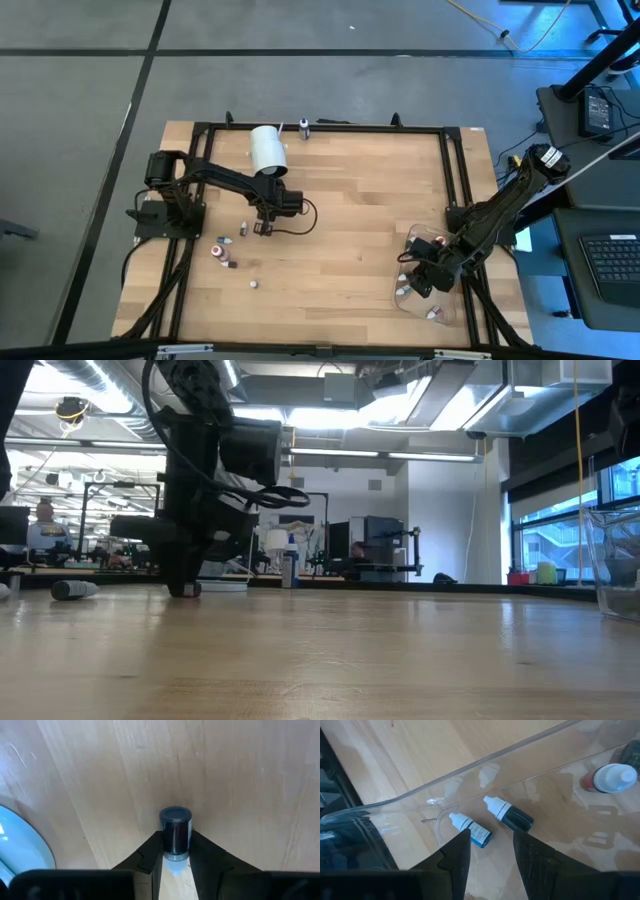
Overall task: Pick & Place food coloring
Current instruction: Put the top small pink food coloring bottle into the transparent bin
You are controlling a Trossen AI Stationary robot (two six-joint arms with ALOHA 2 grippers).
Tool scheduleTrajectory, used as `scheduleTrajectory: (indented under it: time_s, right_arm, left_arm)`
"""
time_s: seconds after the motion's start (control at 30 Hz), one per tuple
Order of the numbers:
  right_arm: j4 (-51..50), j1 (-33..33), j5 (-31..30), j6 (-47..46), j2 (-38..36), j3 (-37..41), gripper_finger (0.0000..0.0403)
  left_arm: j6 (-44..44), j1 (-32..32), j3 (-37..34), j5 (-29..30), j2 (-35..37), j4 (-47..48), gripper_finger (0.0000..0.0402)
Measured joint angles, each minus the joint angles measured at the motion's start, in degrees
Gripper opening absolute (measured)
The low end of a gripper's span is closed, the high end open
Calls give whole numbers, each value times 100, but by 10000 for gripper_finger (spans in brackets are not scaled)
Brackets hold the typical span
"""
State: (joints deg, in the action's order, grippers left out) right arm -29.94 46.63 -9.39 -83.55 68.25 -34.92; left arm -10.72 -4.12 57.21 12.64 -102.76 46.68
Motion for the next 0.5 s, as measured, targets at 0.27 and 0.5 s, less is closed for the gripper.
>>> scheduleTrajectory:
  time_s: [0.27, 0.5]
  right_arm:
    - [120, 0, 84, 12, -206, -146, 152]
    - [151, 0, -669, 1257, -408, -649, 152]
  left_arm:
    - [94, 222, 495, -43, -58, -189, 84]
    - [568, 327, 746, -728, -42, -1602, 84]
